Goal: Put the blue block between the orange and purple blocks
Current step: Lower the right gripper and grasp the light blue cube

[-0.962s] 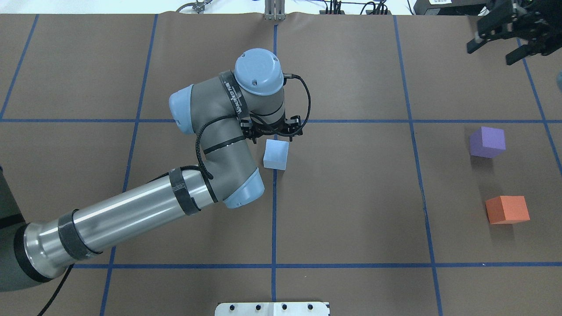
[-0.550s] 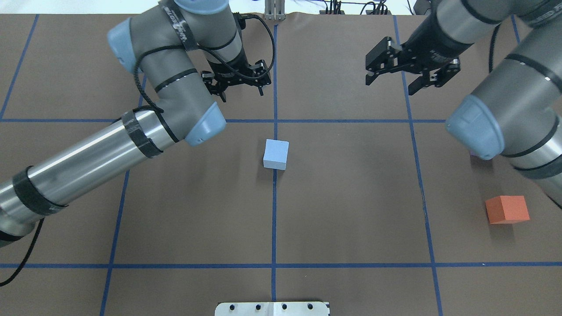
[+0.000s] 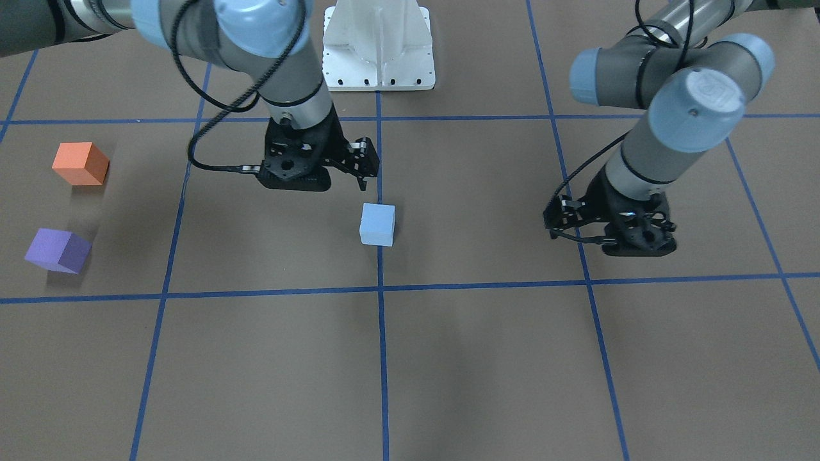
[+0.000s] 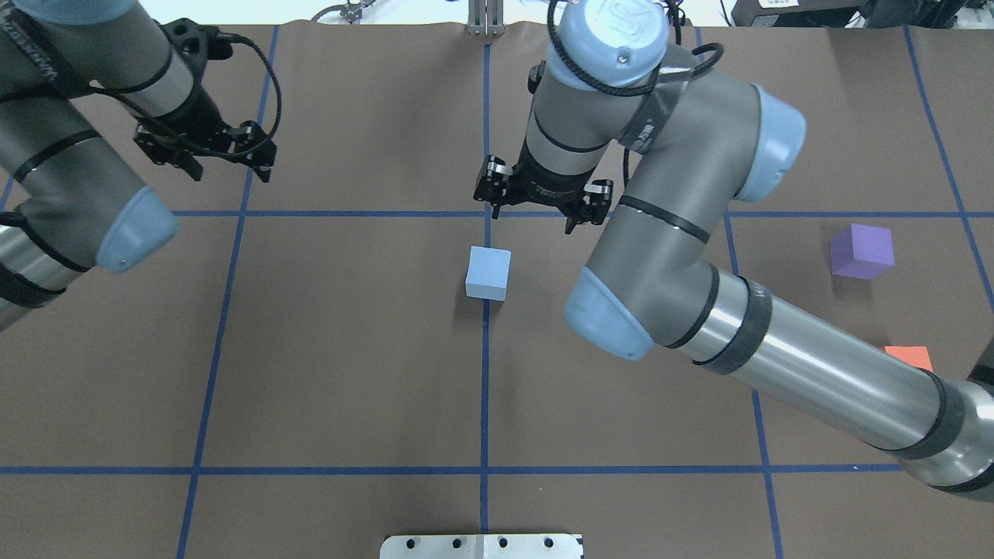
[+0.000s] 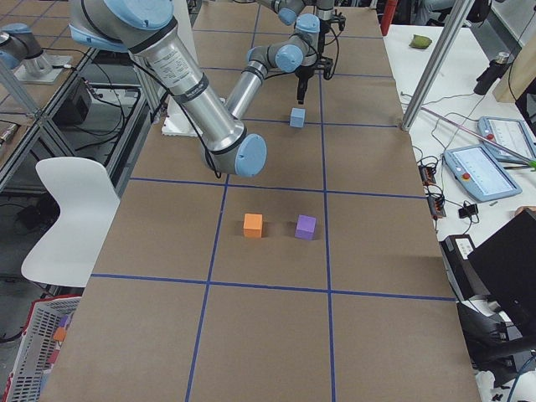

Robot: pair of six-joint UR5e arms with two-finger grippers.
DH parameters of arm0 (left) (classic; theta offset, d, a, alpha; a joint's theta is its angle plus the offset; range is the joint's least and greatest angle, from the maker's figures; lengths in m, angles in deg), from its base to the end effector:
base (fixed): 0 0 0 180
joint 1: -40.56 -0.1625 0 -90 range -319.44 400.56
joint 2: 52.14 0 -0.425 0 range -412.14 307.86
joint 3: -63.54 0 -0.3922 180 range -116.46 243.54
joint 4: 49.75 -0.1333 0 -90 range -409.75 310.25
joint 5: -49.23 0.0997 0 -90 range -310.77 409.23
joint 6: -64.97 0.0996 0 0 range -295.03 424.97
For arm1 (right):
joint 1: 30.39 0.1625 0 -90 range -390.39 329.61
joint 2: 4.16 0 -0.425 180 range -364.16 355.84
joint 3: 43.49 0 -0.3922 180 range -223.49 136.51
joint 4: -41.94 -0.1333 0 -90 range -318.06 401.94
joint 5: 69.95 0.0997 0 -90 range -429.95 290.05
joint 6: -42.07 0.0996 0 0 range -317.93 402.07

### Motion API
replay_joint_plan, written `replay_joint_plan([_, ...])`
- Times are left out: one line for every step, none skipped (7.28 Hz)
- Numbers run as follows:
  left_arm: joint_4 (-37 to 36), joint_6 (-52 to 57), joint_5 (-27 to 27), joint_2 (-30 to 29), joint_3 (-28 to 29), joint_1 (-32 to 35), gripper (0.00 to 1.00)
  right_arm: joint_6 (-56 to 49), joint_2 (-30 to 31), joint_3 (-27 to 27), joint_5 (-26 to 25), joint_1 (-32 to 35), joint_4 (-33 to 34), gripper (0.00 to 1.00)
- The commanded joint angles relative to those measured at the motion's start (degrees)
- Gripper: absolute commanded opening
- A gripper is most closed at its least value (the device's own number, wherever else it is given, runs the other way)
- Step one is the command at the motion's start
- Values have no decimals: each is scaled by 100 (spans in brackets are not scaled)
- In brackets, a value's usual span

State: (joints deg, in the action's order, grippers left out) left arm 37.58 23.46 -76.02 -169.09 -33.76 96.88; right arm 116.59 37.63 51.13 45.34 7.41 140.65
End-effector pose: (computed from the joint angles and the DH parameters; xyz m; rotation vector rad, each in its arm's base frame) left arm 0.2942 -0.5782 0.3377 0.0570 0.7994 0.0402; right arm -0.4881 -0.4934 0.1284 -0.0352 -0.8652 0.1951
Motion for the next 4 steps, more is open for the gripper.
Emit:
replay_joint_plan([-41, 1219, 0, 636, -123, 632, 100, 499, -609, -1456, -332, -290, -961, 100])
replay_joint_plan([-67, 1424, 0, 699, -105, 791, 100, 597, -672, -1820, -480, -421, -1281, 100])
replay_joint_plan([-76, 1435, 0, 691, -88, 810, 100, 537, -620, -1867, -673, -553, -1284, 100])
replay_joint_plan([-76, 1435, 0, 691, -79, 810, 100, 493, -629, -1972, -675, -572, -1276, 100])
